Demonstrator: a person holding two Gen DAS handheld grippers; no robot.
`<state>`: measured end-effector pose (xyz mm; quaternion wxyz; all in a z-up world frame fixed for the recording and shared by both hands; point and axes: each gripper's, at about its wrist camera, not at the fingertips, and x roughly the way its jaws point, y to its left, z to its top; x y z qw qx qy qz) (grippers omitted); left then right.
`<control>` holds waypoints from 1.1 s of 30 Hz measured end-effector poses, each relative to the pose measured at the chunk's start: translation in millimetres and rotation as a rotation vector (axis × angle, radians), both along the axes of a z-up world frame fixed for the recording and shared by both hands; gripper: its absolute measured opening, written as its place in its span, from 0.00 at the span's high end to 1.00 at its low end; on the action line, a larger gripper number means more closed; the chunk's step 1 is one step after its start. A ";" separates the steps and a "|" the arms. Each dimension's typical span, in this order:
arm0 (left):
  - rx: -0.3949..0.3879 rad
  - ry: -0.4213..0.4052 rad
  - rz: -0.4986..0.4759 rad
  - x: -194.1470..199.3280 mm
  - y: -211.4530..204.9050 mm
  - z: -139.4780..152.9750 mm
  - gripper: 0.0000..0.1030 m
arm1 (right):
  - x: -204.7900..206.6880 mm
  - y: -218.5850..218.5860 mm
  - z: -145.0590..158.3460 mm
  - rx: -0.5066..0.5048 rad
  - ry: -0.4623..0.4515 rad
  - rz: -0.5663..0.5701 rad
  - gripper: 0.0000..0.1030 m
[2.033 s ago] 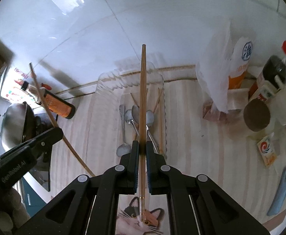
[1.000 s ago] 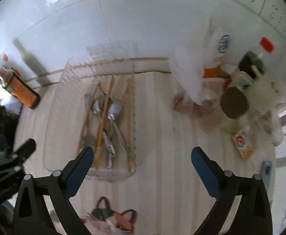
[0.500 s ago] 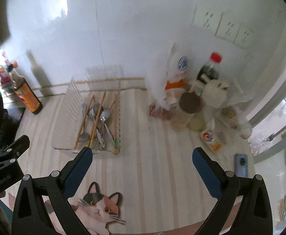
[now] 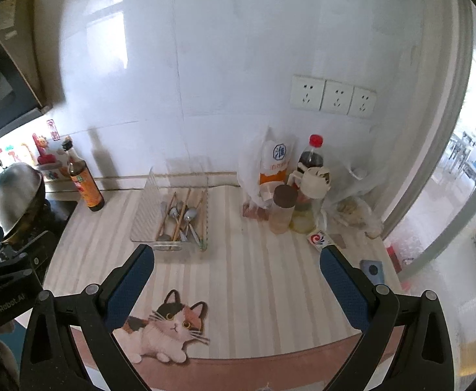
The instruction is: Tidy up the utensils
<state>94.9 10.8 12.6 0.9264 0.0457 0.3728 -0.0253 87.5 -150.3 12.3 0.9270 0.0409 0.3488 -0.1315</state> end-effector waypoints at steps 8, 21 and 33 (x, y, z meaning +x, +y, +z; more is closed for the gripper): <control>-0.002 0.005 0.006 -26.8 -1.6 11.6 0.00 | -37.2 6.3 18.7 -0.005 -0.025 0.012 0.00; 0.003 0.034 0.022 -31.8 -7.3 23.9 0.00 | -41.9 1.6 31.7 0.007 0.018 0.015 0.00; 0.005 0.029 0.056 -31.1 -3.0 25.4 0.00 | -37.4 3.3 36.8 0.006 0.016 0.025 0.00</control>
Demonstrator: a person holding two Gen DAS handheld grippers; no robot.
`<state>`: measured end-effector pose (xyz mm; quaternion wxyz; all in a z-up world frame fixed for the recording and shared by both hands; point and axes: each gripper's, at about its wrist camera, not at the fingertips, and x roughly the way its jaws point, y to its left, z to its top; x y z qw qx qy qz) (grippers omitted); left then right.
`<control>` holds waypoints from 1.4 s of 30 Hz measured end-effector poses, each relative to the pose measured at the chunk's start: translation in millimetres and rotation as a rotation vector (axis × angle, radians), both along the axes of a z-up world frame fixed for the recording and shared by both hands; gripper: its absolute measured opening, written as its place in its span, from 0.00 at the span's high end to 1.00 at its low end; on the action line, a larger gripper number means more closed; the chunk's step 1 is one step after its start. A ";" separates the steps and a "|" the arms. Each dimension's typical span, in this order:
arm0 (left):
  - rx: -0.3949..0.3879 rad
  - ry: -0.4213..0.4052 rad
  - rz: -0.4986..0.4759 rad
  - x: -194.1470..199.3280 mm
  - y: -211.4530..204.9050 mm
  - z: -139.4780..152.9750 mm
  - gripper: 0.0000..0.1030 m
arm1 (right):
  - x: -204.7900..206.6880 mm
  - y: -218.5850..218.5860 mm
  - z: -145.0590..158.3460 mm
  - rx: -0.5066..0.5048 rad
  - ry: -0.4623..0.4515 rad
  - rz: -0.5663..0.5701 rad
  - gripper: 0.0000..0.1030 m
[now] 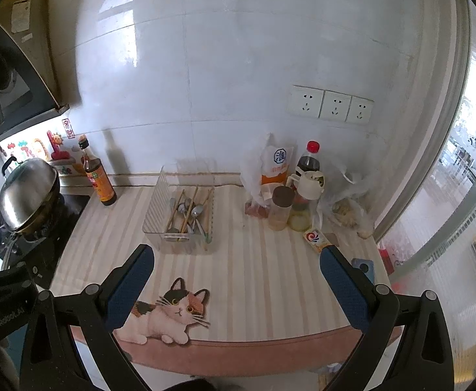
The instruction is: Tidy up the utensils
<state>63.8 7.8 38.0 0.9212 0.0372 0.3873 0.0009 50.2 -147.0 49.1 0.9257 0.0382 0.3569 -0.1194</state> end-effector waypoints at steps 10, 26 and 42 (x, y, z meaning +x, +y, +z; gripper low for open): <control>0.011 0.002 0.005 1.6 2.2 -1.8 0.00 | 5.2 3.5 -2.3 -0.006 0.012 0.018 0.00; 0.012 0.002 0.004 1.0 3.3 -2.3 0.00 | 2.9 2.6 -3.8 -0.007 0.013 0.012 0.00; 0.008 0.001 -0.005 0.1 4.8 -1.5 0.00 | -1.7 -0.7 -3.3 -0.012 0.013 0.004 0.00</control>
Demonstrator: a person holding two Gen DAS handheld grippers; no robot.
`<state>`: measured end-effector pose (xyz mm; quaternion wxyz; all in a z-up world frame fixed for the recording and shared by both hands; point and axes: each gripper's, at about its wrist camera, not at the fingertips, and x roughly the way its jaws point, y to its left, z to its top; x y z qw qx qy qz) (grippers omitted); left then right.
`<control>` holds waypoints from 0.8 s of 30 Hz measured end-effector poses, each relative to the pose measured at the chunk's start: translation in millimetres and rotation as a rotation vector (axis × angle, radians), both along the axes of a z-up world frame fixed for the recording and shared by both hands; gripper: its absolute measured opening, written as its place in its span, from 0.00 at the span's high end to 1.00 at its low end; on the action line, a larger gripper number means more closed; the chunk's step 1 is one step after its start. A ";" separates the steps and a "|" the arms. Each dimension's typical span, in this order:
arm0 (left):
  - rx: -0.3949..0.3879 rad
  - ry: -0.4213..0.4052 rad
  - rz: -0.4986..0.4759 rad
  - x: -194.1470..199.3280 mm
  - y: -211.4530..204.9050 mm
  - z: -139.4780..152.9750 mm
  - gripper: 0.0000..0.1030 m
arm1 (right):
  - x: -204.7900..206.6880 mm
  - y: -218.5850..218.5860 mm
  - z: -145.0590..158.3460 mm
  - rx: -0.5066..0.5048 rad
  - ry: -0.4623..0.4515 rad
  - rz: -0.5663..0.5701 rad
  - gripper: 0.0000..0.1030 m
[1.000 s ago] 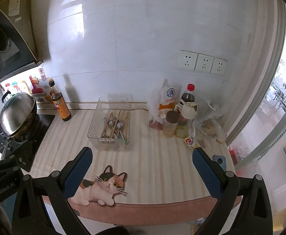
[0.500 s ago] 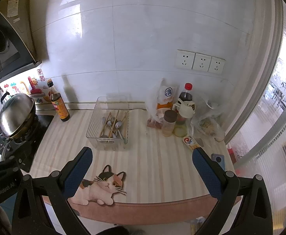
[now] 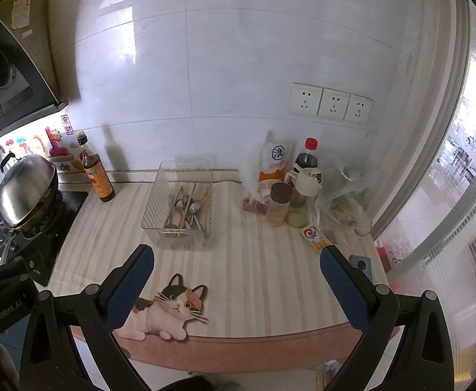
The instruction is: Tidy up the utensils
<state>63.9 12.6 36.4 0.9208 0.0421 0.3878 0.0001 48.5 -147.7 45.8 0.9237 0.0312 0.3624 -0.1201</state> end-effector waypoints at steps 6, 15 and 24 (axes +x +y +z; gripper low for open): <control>0.001 -0.001 -0.001 0.4 0.1 -0.2 0.00 | -2.2 -2.5 0.0 -0.002 0.002 -0.001 0.00; 0.000 0.000 0.001 -0.2 -0.5 0.3 0.00 | -2.8 -3.8 -0.4 -0.001 0.000 0.005 0.00; 0.001 -0.001 0.009 -1.6 -0.9 0.9 0.00 | -2.0 -5.1 -0.7 -0.001 0.003 0.014 0.00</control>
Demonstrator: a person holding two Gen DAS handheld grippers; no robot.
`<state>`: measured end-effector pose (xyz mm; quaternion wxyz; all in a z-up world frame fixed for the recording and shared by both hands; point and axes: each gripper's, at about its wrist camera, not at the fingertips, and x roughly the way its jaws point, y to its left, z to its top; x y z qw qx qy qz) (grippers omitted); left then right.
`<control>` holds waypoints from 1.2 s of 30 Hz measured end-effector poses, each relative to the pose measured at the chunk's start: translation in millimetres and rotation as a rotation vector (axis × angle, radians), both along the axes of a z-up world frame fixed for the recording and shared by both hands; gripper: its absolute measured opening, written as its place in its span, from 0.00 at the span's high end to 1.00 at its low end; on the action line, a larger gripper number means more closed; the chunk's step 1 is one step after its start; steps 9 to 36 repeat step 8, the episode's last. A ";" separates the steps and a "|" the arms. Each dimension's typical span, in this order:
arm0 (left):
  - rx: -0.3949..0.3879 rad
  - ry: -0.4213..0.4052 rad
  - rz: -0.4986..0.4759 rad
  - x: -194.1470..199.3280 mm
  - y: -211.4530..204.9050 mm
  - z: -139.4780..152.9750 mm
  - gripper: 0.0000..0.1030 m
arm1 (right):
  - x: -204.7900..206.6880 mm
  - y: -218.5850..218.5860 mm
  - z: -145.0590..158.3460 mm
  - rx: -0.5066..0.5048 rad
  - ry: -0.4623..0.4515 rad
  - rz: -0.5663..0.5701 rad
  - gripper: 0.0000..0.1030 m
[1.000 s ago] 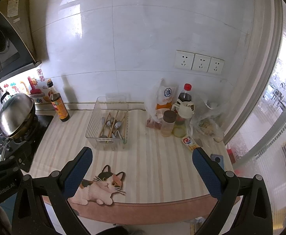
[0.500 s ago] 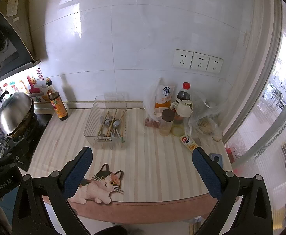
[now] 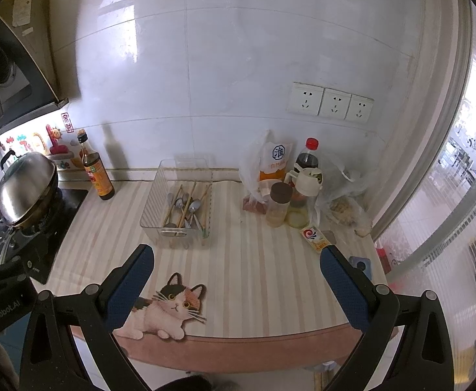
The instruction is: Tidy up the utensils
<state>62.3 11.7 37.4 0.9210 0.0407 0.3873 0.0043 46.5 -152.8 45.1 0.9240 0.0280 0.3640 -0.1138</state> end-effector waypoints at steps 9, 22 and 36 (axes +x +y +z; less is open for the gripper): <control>-0.005 -0.005 0.009 -1.0 -0.2 0.4 0.00 | 0.2 0.3 -0.5 0.000 0.001 0.001 0.00; -0.005 -0.005 0.009 -1.0 -0.2 0.4 0.00 | 0.2 0.3 -0.5 0.000 0.001 0.001 0.00; -0.005 -0.005 0.009 -1.0 -0.2 0.4 0.00 | 0.2 0.3 -0.5 0.000 0.001 0.001 0.00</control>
